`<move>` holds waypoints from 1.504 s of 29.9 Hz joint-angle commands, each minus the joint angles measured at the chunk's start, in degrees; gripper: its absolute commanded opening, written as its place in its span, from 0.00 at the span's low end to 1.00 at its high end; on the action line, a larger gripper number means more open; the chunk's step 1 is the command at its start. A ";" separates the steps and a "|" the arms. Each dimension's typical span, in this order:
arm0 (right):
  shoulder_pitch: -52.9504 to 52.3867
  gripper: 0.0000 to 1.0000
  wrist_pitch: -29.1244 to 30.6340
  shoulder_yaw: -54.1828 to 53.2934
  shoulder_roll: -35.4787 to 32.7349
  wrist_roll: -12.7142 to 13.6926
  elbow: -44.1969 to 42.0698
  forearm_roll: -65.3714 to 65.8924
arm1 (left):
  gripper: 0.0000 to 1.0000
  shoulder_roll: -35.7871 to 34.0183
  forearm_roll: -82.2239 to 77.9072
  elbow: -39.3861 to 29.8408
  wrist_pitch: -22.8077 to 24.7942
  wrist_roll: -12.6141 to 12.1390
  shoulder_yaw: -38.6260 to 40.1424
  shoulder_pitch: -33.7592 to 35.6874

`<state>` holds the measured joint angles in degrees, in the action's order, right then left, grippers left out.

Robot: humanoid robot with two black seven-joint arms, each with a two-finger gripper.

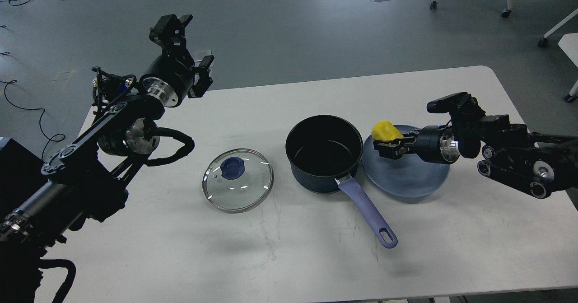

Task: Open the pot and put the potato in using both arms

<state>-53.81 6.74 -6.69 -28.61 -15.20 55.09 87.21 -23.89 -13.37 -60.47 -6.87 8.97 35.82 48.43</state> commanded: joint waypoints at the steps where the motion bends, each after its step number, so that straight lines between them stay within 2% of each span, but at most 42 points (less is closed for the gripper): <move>1: -3.22 0.34 -1.37 0.01 -1.89 -0.09 3.97 -0.28 | 0.98 -0.02 0.01 0.00 0.01 0.00 -0.13 0.00; 5: -4.45 0.34 -1.64 0.01 -0.75 -1.23 6.96 -0.19 | 0.98 0.07 0.01 0.00 0.01 0.00 -0.22 0.00; 10: -4.90 0.35 -1.90 0.71 4.17 -1.24 6.70 -0.19 | 0.98 -0.02 0.01 0.00 0.10 0.00 -0.22 0.00; 11: -4.72 0.41 -1.73 0.80 4.70 -1.24 6.70 -0.19 | 0.98 -0.02 0.01 0.00 0.10 -0.09 -0.22 0.00; 12: -4.46 0.68 -1.73 0.89 5.31 -1.06 6.70 -0.19 | 0.98 -0.02 0.09 0.00 0.10 -0.27 -0.22 0.00; 13: -4.28 0.89 -1.81 0.89 5.67 -0.98 6.70 -0.28 | 0.98 -0.10 0.09 0.00 0.19 -0.44 -0.22 0.00; 14: -4.19 1.00 -1.81 0.80 6.19 -0.89 6.61 -0.63 | 0.98 -0.02 0.09 0.00 0.28 -0.53 -0.22 0.00; 19: -3.93 1.00 -1.81 0.36 5.85 -0.62 5.91 -1.95 | 0.98 0.33 0.97 0.08 0.02 -0.88 0.13 0.00; 24: -3.75 1.00 -1.99 -0.86 5.85 -0.62 5.82 -10.81 | 0.98 0.07 1.15 -0.44 0.80 -1.41 0.04 0.00; 27: -3.75 1.00 -1.20 -8.05 6.20 -0.27 5.82 -25.36 | 0.98 0.07 2.72 -0.44 2.03 -4.39 0.48 -0.09; 30: -3.75 1.00 -0.67 -12.02 6.29 0.87 5.82 -37.68 | 0.98 0.16 5.79 -0.44 3.52 -5.01 0.57 -0.09; 32: -3.67 1.00 0.99 -16.67 6.20 3.23 5.65 -56.26 | 0.98 0.59 8.70 -0.53 4.75 -5.10 0.92 -0.26; 35: -2.01 1.00 2.67 -21.50 6.20 4.65 4.16 -73.09 | 0.98 0.86 9.23 -1.05 4.93 -5.19 1.97 -2.28; 38: 0.54 1.00 3.02 -25.38 6.29 4.65 3.45 -77.88 | 0.98 0.95 9.41 -1.85 5.55 -5.28 3.99 -3.51; 40: 4.93 1.00 3.19 -29.33 6.37 5.00 3.27 -80.25 | 0.98 0.86 9.76 -3.95 8.26 -6.06 6.10 -6.66; 42: 6.88 1.00 3.37 -30.49 6.64 5.09 3.36 -81.23 | 0.98 0.95 10.03 -5.10 8.71 -6.51 6.55 -7.91; 44: 9.51 1.00 4.42 -32.33 7.78 6.05 3.54 -83.42 | 0.98 0.95 10.03 -5.54 8.80 -6.51 6.81 -9.05; 45: 10.56 1.00 4.60 -33.90 8.21 7.36 3.36 -85.51 | 0.98 0.95 10.37 -5.54 9.06 -6.51 7.42 -9.58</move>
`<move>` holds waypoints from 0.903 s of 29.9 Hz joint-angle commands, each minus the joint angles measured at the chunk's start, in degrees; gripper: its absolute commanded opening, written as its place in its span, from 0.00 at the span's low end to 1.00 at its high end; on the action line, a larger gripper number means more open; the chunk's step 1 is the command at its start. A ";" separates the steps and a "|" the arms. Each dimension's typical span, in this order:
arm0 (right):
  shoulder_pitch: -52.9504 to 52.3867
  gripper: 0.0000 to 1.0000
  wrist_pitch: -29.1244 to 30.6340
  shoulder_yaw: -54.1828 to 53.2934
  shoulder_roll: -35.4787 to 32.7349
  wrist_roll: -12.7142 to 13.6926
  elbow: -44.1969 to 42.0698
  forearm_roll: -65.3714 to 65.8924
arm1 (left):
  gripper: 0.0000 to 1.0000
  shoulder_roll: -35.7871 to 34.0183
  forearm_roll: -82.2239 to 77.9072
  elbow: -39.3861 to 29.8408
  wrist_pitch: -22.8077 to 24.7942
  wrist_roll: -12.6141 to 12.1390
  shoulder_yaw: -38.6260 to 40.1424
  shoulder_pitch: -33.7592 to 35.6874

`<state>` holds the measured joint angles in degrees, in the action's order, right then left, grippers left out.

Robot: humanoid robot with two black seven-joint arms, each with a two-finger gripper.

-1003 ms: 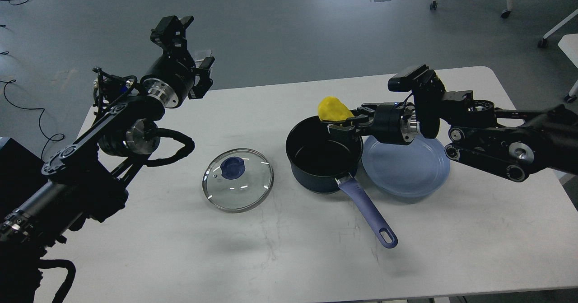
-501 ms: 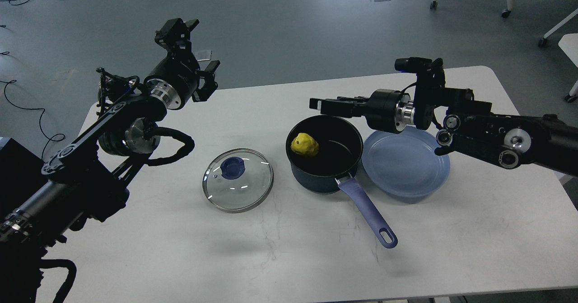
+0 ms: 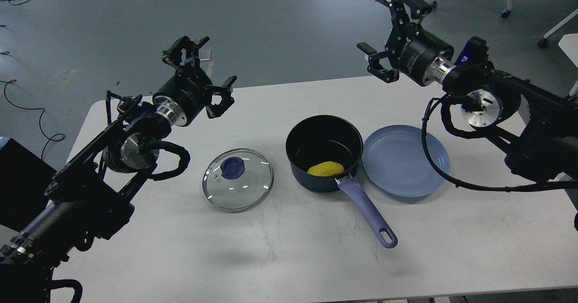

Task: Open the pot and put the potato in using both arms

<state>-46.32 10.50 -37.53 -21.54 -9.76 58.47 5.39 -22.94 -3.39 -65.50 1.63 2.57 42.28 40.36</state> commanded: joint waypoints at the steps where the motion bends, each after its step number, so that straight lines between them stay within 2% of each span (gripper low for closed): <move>1: 3.51 1.00 0.66 -4.64 1.24 3.33 -0.20 -4.59 | 0.98 0.00 0.67 -0.51 0.74 0.32 2.27 -2.21; 5: 3.61 1.00 1.19 -5.45 1.42 3.16 -0.11 -4.59 | 0.98 0.53 0.14 -0.59 3.02 -0.20 2.81 -2.92; 7: 3.52 1.00 1.36 -5.89 1.77 3.16 0.33 -4.59 | 0.98 0.62 -0.03 -0.94 5.74 -0.11 3.16 -3.18; 27: 2.46 1.00 1.28 -5.10 1.68 3.16 0.15 -4.51 | 0.98 0.36 -0.03 -0.42 6.19 -0.02 3.77 -3.27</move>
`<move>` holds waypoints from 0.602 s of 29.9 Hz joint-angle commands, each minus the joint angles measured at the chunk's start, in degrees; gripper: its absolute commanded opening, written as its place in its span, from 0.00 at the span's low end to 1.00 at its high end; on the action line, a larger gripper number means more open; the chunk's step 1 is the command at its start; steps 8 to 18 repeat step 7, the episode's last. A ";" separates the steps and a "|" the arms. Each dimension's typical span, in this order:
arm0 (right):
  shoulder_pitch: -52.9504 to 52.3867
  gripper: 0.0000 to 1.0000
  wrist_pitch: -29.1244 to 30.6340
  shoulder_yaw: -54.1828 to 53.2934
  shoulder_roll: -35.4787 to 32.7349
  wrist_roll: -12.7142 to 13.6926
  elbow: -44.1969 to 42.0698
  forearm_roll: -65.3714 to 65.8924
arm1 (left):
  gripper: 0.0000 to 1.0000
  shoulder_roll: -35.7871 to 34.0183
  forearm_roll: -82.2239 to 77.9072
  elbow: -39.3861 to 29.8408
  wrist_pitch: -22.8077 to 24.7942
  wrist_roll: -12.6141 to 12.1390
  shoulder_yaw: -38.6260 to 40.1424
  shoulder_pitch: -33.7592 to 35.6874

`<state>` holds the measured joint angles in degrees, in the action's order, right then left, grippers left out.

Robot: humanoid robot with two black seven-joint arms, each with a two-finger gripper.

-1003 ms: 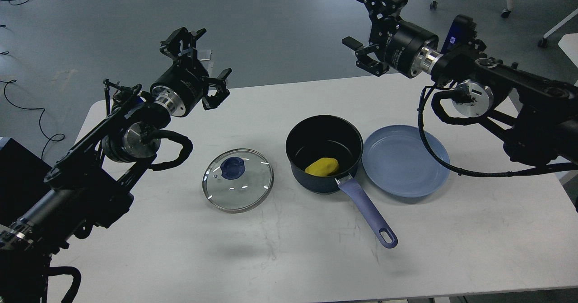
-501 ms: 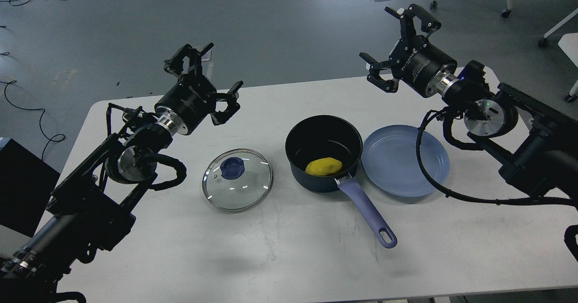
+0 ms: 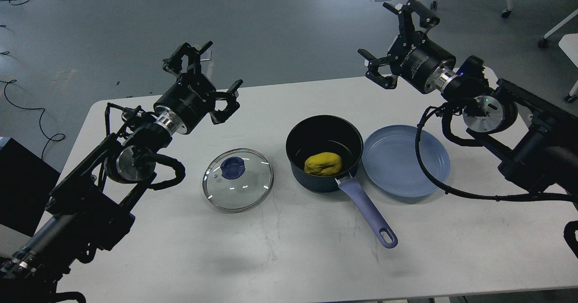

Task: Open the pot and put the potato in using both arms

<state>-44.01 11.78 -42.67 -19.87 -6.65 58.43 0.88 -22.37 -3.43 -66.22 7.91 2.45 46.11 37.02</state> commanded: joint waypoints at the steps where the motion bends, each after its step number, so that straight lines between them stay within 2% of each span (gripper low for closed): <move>1: 0.15 1.00 -0.01 0.04 0.00 0.06 0.20 0.00 | 0.98 -0.31 0.00 0.39 -0.09 0.09 -0.05 0.07; 18: 0.32 1.00 -0.01 -0.05 0.09 -0.02 0.28 0.00 | 0.98 -0.22 -0.09 0.57 -0.27 0.45 -0.14 0.07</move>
